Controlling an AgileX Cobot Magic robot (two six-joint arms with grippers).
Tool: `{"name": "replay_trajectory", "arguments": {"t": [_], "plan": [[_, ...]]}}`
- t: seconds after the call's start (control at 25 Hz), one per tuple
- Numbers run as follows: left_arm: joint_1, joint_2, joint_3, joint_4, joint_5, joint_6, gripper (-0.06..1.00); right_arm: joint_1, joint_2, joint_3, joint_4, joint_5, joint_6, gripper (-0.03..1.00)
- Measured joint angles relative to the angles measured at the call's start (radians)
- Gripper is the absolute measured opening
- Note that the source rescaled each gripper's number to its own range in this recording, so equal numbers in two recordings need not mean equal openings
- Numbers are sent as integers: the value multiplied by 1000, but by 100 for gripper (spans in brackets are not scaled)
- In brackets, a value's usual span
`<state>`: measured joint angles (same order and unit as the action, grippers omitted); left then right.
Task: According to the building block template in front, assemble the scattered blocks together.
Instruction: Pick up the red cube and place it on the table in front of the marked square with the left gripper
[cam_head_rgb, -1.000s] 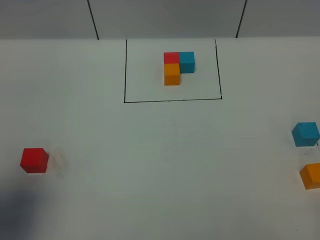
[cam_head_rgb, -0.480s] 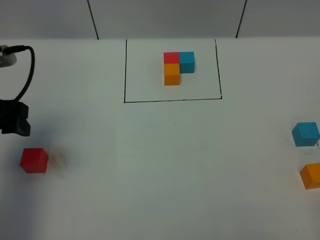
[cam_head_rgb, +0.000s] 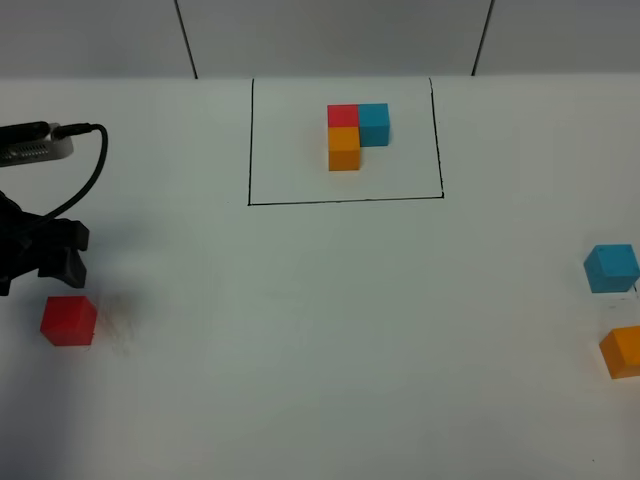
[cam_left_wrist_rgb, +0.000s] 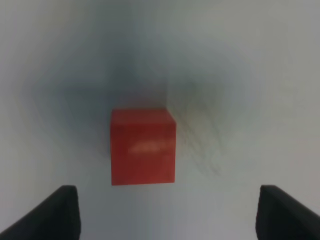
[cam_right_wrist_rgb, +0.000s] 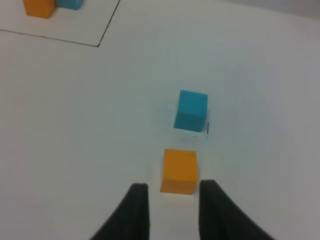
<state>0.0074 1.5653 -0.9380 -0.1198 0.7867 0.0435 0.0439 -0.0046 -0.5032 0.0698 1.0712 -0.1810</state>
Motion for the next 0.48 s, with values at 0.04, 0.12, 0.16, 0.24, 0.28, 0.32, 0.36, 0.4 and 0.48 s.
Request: {"name": "replay_trajectory", "arguments": {"t": [0.04,0.12,0.16,0.24,0.28,0.32,0.36,0.4,0.48], "plan": [[0,10,9,6,-17,0,64,0,0,0,0,0,0,0],[0,32,28,16,-35,-1,64,0,0,0,0,0,0,0],[0,42,38,17,-47,-1,64,0,0,0,0,0,0,0],[0,58,53,17,-75,-1,64,0,0,0,0,0,0,0],[0,63,57,17,-92,-1,64,0,0,0,0,0,0,0],[0,69,61,17,-106,-1,64,0,0,0,0,0,0,0],[0,75,64,17,-119,-1,64,0,0,0,0,0,0,0],[0,81,64,17,-124,-1,64,0,0,0,0,0,0,0],[0,96,64,17,-141,-1,64,0,0,0,0,0,0,0]]}}
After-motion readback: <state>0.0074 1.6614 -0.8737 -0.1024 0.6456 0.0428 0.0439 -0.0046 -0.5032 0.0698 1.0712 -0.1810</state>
